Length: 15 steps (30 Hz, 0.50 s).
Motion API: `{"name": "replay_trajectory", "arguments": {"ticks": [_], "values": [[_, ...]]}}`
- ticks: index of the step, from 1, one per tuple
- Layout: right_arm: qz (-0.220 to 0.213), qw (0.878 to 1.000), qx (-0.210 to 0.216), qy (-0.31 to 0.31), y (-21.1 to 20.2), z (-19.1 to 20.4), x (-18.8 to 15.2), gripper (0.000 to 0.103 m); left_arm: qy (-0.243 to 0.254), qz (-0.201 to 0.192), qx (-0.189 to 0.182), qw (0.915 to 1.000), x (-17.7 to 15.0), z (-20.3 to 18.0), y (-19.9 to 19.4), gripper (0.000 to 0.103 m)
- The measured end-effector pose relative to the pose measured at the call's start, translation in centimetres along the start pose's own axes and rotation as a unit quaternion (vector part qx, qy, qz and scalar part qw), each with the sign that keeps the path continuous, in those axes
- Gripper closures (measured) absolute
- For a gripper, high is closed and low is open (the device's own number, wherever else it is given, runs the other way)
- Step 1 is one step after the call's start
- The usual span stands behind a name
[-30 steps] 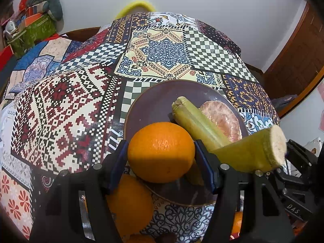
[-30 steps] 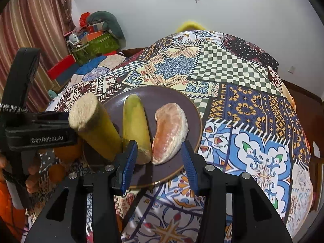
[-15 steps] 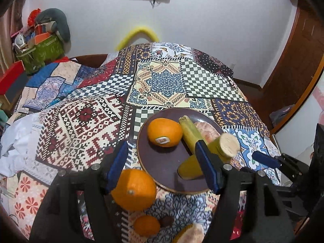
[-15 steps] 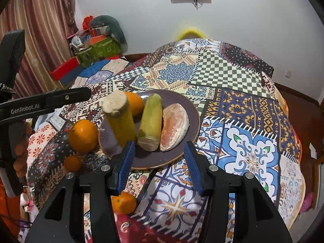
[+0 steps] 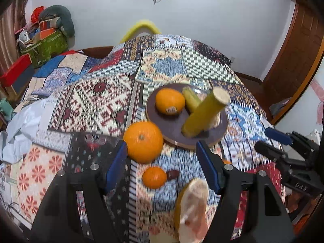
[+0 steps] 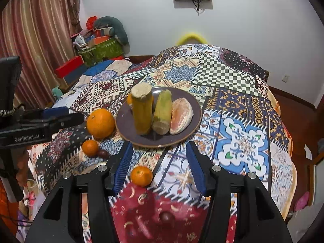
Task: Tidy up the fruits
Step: 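Grasp and lift another pomelo segment with the left tool while the right tool approaches a mandarin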
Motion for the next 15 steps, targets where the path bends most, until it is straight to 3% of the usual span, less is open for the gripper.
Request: {"name": "replay_trajectory", "arguments": {"ticks": [15], "values": [[0.027, 1.000, -0.013, 0.001, -1.2, 0.2, -4.8, 0.051, 0.025, 0.063, -0.022, 0.9975, -6.1, -3.8, 1.2, 0.033]]}}
Point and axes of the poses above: each gripper's, at about its wrist camera, not at the fingertips, and y roughly the way its jaws point, z to its left, x to its top, the point moved 1 cm from there along y, roughly the way its jaws point, and after that the axes turned 10 degrees about y, right-handed, at the moved point
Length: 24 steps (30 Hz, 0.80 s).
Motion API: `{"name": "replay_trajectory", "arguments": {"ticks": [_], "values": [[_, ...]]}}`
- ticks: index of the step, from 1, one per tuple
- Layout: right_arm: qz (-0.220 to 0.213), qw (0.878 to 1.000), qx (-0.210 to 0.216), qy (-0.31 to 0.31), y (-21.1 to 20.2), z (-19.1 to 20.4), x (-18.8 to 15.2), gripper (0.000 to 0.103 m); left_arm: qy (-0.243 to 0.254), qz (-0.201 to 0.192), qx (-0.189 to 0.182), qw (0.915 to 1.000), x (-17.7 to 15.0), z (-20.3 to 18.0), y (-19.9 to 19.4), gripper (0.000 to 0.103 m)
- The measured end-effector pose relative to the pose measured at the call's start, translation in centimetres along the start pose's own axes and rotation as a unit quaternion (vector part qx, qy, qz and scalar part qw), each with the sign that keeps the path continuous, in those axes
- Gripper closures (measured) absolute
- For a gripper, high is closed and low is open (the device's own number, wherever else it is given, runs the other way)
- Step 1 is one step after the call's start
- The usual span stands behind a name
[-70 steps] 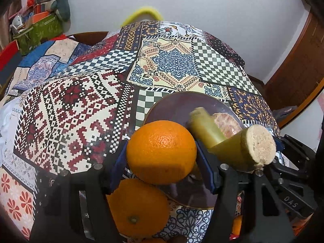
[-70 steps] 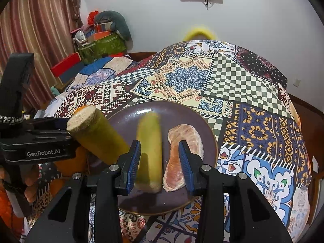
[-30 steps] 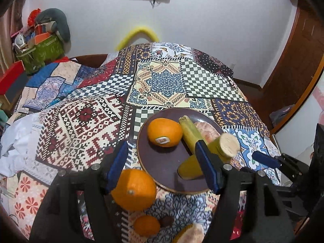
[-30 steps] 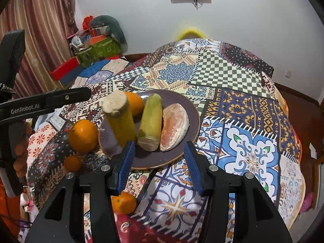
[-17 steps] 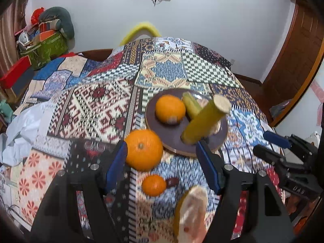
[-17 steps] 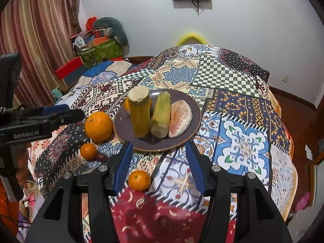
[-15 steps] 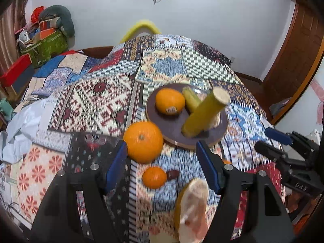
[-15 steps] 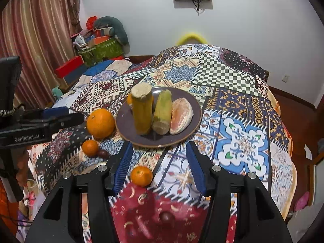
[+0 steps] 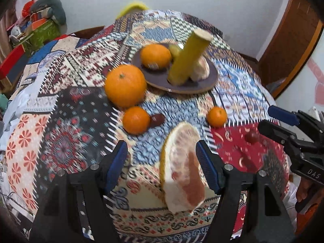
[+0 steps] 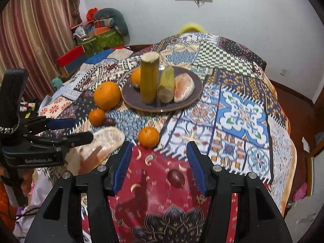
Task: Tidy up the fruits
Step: 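Grasp and lift another pomelo segment with the left tool while the right tool approaches a mandarin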
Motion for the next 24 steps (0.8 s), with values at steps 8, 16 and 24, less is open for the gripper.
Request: {"name": "replay_trajectory", "arguments": {"ticks": [8, 16, 24], "values": [[0.014, 1.000, -0.005, 0.016, 0.1, -1.1, -1.5, 0.051, 0.004, 0.025, -0.003, 0.9997, -1.2, -1.3, 2.4, 0.033], [0.012, 1.000, -0.003, 0.027, 0.0, -1.6, -1.5, 0.051, 0.028, 0.006, 0.010, 0.9995, -1.1, -2.8, 3.6, 0.034], [0.010, 1.000, 0.001, 0.026, 0.1, -1.3, -1.2, 0.051, 0.034, 0.001, -0.002, 0.9994, -1.1, -2.4, 3.2, 0.052]]}}
Point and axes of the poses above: each gripper's, at about its wrist camera, not at the fingertips, and y roughly the way its jaws point, z to its left, x to its top, the point moved 1 cm from there along y, roughly the way its jaws point, and after that the axes turned 10 degrees about y, right-handed, at the moved point
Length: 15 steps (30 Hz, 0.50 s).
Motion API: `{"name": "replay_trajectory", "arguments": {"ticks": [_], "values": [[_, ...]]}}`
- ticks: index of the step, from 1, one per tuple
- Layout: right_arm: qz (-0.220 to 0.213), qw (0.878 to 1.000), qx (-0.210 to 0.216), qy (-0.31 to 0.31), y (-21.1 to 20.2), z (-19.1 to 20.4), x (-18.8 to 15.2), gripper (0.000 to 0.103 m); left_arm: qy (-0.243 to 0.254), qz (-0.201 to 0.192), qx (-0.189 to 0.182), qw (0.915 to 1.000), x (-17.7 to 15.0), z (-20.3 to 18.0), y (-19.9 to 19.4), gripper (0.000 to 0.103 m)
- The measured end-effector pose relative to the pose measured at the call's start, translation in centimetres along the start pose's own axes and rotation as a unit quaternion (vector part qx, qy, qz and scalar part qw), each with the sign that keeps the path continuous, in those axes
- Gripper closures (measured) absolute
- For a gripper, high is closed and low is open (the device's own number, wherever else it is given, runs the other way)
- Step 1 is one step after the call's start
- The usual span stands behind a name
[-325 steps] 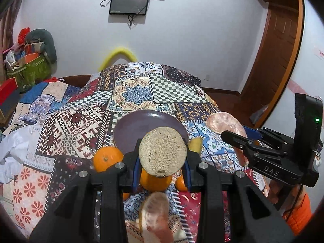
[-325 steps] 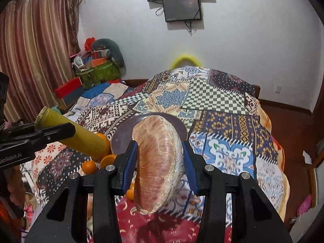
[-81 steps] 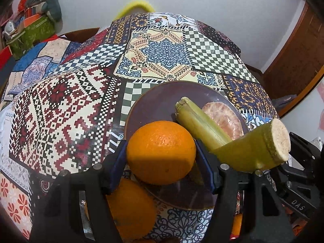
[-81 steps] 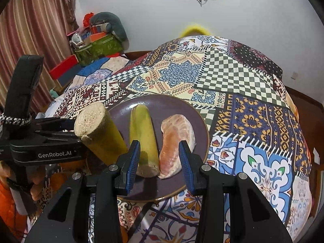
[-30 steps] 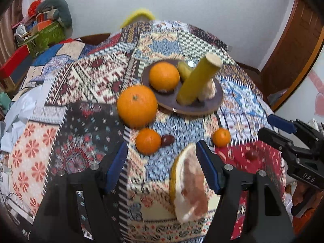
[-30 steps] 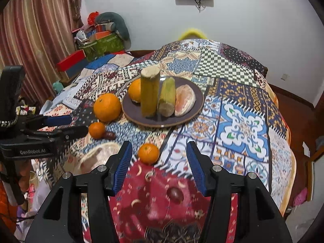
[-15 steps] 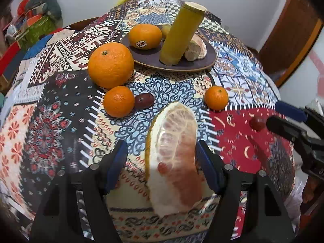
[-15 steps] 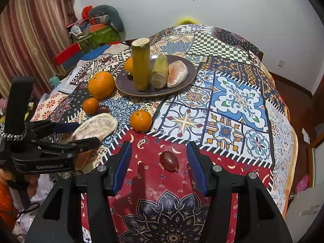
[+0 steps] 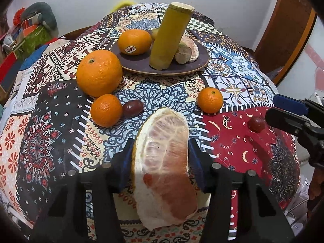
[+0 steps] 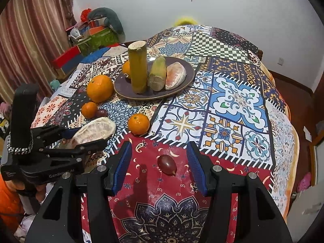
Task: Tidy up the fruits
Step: 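Grasp and lift another pomelo segment with the left tool while the right tool approaches a mandarin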
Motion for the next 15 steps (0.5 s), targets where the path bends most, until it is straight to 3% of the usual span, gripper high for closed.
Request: {"name": "replay_trajectory", "arguments": {"ticks": [5, 15], "values": [[-0.002, 1.000, 0.001, -0.009, 0.4, 0.6, 0.5, 0.051, -0.019, -0.006, -0.021, 0.9996, 0.1, 0.9, -1.1, 0.052], [0.006, 1.000, 0.003, -0.030, 3.1, 2.3, 1.8, 0.051, -0.027, -0.055, -0.002, 0.9981, 1.2, 2.3, -4.4, 0.053]]}}
Point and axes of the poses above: each gripper's, at about its wrist camera, not at the fingertips, and y roughly the way its jaws point, z to its left, x to its top, the point moved 1 cm from there along y, roughly the way its jaws point, and after that the axes turned 10 degrees about y, right-handed, at the moved point
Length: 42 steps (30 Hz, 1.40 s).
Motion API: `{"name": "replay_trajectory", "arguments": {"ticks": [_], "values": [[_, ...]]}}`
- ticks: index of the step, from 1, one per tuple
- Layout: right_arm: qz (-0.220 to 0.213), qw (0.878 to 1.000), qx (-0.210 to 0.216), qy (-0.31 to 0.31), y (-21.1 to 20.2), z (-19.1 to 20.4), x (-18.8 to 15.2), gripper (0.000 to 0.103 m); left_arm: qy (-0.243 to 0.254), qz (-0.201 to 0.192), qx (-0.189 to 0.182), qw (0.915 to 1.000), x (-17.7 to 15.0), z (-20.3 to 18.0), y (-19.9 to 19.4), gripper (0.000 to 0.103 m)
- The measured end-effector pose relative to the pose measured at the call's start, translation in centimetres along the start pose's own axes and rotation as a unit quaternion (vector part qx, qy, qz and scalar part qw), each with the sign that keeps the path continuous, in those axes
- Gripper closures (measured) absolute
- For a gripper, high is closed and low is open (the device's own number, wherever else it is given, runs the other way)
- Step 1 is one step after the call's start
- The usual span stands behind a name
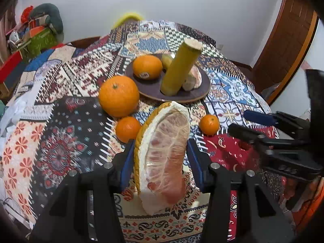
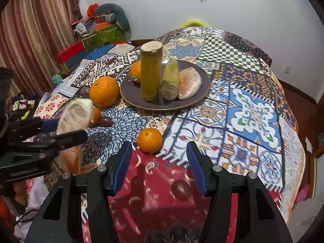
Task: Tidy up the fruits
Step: 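Grasp and lift another pomelo segment with the left tool while the right tool approaches a mandarin, then lower the pomelo segment onto the plate with the left tool while the right tool places a mandarin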
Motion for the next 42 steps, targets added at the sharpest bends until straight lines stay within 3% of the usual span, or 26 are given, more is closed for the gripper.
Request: {"name": "replay_trajectory", "arguments": {"ticks": [7, 10, 13, 19, 21, 22, 42], "values": [[0.027, 1.000, 0.002, -0.010, 2.9, 0.7, 0.3, 0.052, -0.002, -0.013, -0.002, 0.9999, 0.8, 0.5, -0.3, 0.054], [0.037, 0.999, 0.009, -0.011, 3.5, 0.7, 0.3, 0.066, -0.004, -0.017, -0.004, 0.9998, 1.1, 0.6, -0.3, 0.054], [0.041, 0.999, 0.020, -0.007, 3.6, 0.6, 0.3, 0.071, -0.005, -0.020, -0.005, 0.9998, 1.5, 0.9, -0.3, 0.054], [0.023, 1.000, 0.018, -0.008, 2.7, 0.4, 0.7, 0.071, 0.002, -0.028, -0.006, 0.9996, 2.4, 1.1, -0.3, 0.061], [0.015, 1.000, 0.013, -0.010, 2.4, 0.3, 1.0, 0.071, 0.004, -0.029, -0.010, 0.9995, 2.8, 1.2, -0.3, 0.078], [0.011, 1.000, 0.011, -0.010, 2.3, 0.2, 1.2, 0.071, 0.003, -0.029, -0.016, 0.9995, 3.0, 1.2, -0.3, 0.080], [-0.039, 0.999, 0.013, 0.024, 0.5, -3.0, 4.6, 0.071, 0.016, -0.067, -0.012, 0.9976, 6.9, 1.2, -0.4, 0.082]]}}
Point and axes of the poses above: each gripper's, at about its wrist camera, not at the fingertips, and y roughly the way its jaws point, z to its left, x to its top, the point moved 1 cm from there along y, roughly the way its jaws point, and after that the axes turned 10 degrees about y, right-handed, at the moved point
